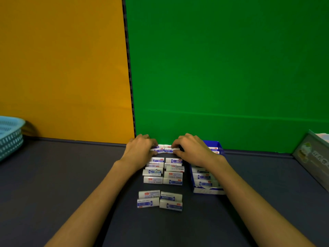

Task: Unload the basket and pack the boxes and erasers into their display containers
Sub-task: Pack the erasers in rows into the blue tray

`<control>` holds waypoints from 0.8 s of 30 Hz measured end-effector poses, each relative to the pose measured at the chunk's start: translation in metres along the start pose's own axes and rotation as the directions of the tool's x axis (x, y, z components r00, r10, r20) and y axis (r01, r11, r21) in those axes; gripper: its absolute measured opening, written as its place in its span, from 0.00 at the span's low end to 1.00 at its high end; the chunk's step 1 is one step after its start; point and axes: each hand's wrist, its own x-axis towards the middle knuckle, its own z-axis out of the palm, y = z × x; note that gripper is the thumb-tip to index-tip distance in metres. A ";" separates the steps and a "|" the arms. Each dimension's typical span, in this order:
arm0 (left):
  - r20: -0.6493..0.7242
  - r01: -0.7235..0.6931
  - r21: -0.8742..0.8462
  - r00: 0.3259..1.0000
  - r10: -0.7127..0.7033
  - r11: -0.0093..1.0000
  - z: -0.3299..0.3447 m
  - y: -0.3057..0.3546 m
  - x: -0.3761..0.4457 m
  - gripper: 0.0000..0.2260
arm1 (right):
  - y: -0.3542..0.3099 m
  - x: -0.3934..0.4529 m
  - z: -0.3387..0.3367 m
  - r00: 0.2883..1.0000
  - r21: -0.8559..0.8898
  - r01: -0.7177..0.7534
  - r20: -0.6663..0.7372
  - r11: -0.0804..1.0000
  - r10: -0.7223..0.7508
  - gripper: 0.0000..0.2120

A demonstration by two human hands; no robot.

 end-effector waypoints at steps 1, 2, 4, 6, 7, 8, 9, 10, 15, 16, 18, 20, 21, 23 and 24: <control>-0.003 0.001 0.001 1.000 -0.001 1.000 0.000 0.001 0.001 0.16 | 0.000 0.002 0.002 1.000 -0.020 0.000 0.001 1.000 0.000 0.12; -0.009 0.001 -0.003 1.000 -0.001 1.000 0.001 0.001 0.001 0.16 | 0.000 0.005 0.003 1.000 -0.037 -0.001 0.002 0.999 0.001 0.12; -0.020 0.002 -0.022 1.000 -0.002 1.000 0.003 0.000 0.001 0.15 | -0.001 0.008 0.005 1.000 -0.058 -0.002 0.005 0.998 0.002 0.13; -0.026 0.006 -0.045 1.000 -0.008 0.999 0.005 -0.001 0.002 0.15 | -0.001 0.011 0.006 1.000 -0.068 -0.001 0.009 0.998 0.001 0.14; -0.028 0.007 -0.056 1.000 -0.008 0.998 0.005 -0.001 0.003 0.14 | -0.002 0.012 0.006 1.000 -0.071 0.000 0.015 0.997 0.001 0.14; -0.027 0.007 -0.067 1.000 -0.009 0.998 0.005 -0.001 0.003 0.14 | -0.002 0.013 0.007 1.000 -0.074 0.001 0.022 0.997 0.001 0.14; -0.027 0.006 -0.076 1.000 -0.009 0.997 0.005 -0.002 0.004 0.13 | -0.002 0.014 0.008 1.000 -0.076 0.001 0.028 0.997 0.001 0.14; -0.028 0.005 -0.084 1.000 -0.008 0.996 0.005 -0.002 0.004 0.12 | -0.002 0.014 0.009 1.000 -0.077 0.000 0.031 0.997 0.002 0.14; -0.078 0.017 -0.166 0.997 -0.031 0.986 0.005 -0.006 0.000 0.07 | -0.004 0.018 0.010 0.999 -0.045 -0.011 0.046 0.999 0.014 0.11; -0.088 0.021 -0.179 0.995 -0.038 0.984 0.005 -0.007 -0.001 0.07 | -0.004 0.020 0.011 0.998 -0.027 -0.015 0.056 1.000 0.016 0.10; -0.107 0.021 -0.207 0.993 -0.044 0.978 0.004 -0.008 -0.004 0.07 | -0.003 0.021 0.012 0.996 0.021 -0.026 0.083 0.999 0.024 0.10; -0.121 0.019 -0.240 0.991 -0.049 0.971 0.002 -0.008 -0.006 0.08 | -0.003 0.022 0.013 0.995 0.075 -0.032 0.098 0.997 0.025 0.11; -0.125 0.018 -0.258 0.991 -0.051 0.966 0.001 -0.008 -0.007 0.08 | -0.003 0.021 0.013 0.995 0.108 -0.033 0.093 0.994 0.023 0.12; -0.129 0.018 -0.290 0.990 -0.058 0.957 -0.002 -0.007 -0.007 0.08 | -0.002 0.020 0.011 0.998 0.182 -0.033 0.060 0.983 0.022 0.14; -0.132 0.018 -0.291 0.990 -0.059 0.957 -0.004 -0.007 -0.008 0.09 | -0.001 0.019 0.009 0.999 0.219 -0.029 0.043 0.975 0.020 0.14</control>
